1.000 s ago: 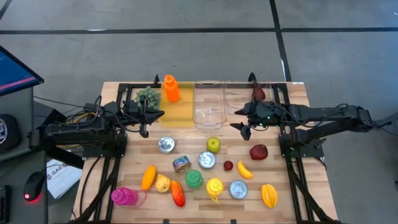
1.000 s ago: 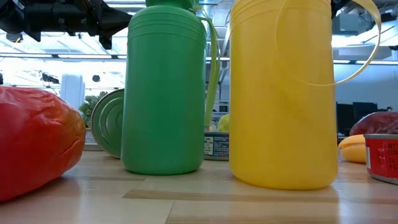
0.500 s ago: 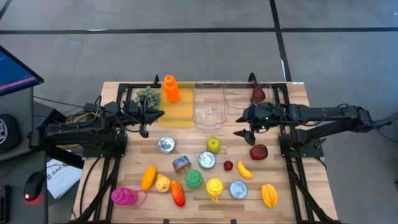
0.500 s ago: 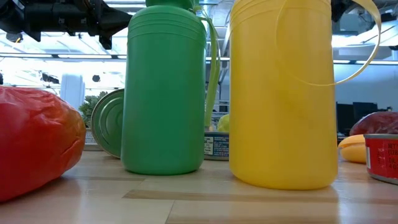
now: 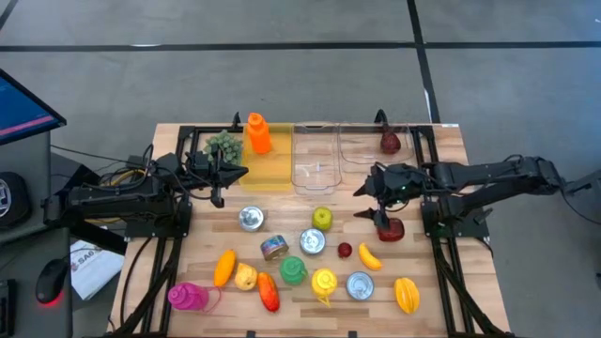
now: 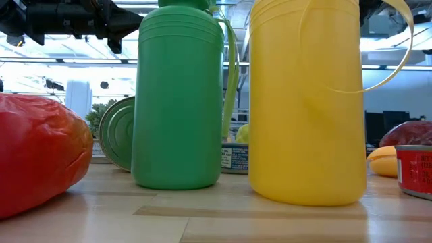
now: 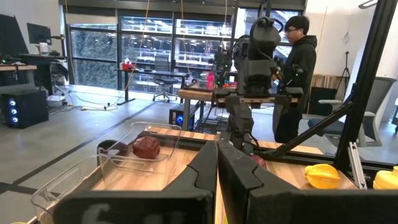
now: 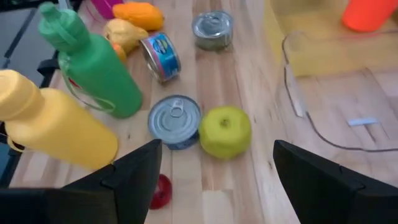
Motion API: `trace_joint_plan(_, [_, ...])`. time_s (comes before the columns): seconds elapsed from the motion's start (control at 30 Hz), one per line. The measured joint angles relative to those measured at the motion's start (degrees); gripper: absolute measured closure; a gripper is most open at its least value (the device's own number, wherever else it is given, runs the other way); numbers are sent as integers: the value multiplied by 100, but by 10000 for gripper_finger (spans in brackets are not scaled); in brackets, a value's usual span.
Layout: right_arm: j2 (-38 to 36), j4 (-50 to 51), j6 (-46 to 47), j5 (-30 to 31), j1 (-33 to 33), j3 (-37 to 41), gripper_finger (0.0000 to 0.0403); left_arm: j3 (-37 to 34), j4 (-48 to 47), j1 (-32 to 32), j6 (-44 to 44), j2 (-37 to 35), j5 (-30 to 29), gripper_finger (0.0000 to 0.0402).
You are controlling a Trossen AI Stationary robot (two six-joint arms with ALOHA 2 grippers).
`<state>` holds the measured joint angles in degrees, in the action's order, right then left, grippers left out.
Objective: Pick & Place Food Item
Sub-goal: Put the red pomegranate into the right transparent bin
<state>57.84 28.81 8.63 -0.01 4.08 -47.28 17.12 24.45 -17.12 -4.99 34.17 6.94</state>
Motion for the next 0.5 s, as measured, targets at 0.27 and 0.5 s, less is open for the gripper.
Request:
trace_joint_plan(0.27, [685,-69,28,1,479,1,101,0,-1,1,0,0,0,401])
trace_joint_plan(0.5, [1536,-161,143,0,774,-1,101,0,-2,2,0,0,0,401])
